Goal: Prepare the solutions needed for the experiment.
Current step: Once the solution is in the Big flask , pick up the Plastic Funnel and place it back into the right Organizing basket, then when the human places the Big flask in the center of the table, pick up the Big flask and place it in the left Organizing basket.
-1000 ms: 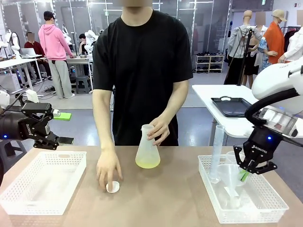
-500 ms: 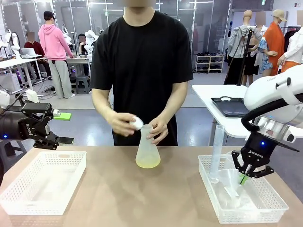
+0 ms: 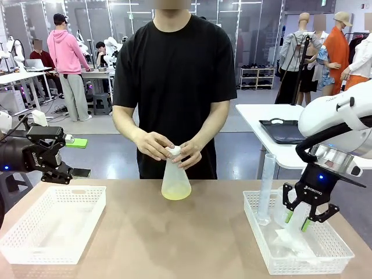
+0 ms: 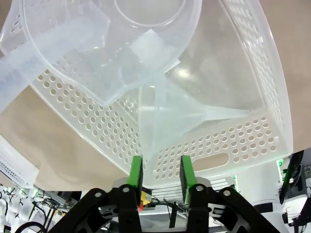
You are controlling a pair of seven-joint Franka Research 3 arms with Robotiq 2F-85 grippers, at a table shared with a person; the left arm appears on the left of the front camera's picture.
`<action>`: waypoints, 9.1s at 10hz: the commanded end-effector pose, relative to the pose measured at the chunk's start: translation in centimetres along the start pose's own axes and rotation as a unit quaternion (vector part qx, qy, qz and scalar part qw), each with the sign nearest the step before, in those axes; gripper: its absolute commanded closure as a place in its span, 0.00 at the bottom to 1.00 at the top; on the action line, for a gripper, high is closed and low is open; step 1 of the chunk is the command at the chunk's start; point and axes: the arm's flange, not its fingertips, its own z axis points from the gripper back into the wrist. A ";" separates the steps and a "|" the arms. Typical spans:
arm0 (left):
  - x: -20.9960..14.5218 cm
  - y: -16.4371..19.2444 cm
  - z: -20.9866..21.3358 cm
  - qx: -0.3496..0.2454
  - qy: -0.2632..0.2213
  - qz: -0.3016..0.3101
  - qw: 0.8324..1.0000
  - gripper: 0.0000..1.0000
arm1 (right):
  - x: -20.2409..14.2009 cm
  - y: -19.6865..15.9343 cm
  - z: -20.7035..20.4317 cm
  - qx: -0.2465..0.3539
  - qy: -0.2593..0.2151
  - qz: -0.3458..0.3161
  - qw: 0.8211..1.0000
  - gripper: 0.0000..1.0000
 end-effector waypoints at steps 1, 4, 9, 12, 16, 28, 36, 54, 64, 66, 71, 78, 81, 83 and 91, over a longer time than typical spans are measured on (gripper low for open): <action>0.2 -0.3 -0.3 -0.013 -0.006 0.006 1.000 0.00 | 0.0 0.0 -0.1 -0.001 0.002 0.003 1.000 0.49; 0.2 -0.3 -0.3 -0.013 -0.006 0.006 1.000 0.00 | 0.0 0.0 -0.1 -0.001 0.002 0.003 1.000 0.49; 0.2 -0.3 -0.3 -0.013 -0.006 0.006 1.000 0.00 | 0.0 0.0 -0.1 -0.001 0.002 0.003 1.000 0.49; 0.2 -0.3 -0.3 -0.013 -0.006 0.006 1.000 0.00 | 0.0 -0.1 -0.1 -0.001 0.002 0.000 1.000 0.49; 0.2 -0.3 -0.3 -0.013 -0.006 0.006 1.000 0.00 | -8.1 -1.4 7.3 0.167 -0.083 0.041 0.982 0.49; 0.2 -0.3 -0.3 -0.013 -0.006 0.006 1.000 0.00 | -16.3 -5.5 12.2 0.519 0.060 0.285 0.804 0.29; 0.2 -0.3 -0.3 -0.013 -0.006 0.006 1.000 0.00 | -16.4 -5.8 11.8 0.511 0.073 0.277 0.810 0.24; 8.4 1.9 1.0 0.101 0.030 -0.382 0.918 0.00 | -16.4 -5.8 11.8 0.511 0.073 0.277 0.810 0.24; 18.2 8.0 -2.7 -0.119 0.109 -0.627 0.762 0.00 | -16.4 -5.8 11.8 0.511 0.073 0.277 0.810 0.24; 16.2 7.1 -2.7 -0.051 0.048 -0.667 0.742 0.00 | -16.4 -5.8 11.8 0.511 0.073 0.277 0.810 0.24; 19.0 9.0 -4.8 -0.066 0.072 -0.700 0.707 0.00 | -16.4 -5.8 11.8 0.511 0.073 0.277 0.810 0.24; 20.1 12.9 -18.7 -0.222 0.241 -0.680 0.656 0.00 | -16.4 -5.8 11.8 0.511 0.073 0.277 0.810 0.24; 18.4 13.3 -19.7 -0.219 0.231 -0.683 0.657 0.00 | -16.4 -5.8 11.8 0.511 0.073 0.277 0.810 0.24; 18.4 13.3 -19.7 -0.219 0.231 -0.683 0.657 0.00 | -16.4 -5.8 11.8 0.511 0.073 0.277 0.810 0.24; 17.8 17.9 -21.6 -0.279 0.211 -0.631 0.692 0.00 | -16.4 -5.8 11.8 0.511 0.073 0.277 0.810 0.24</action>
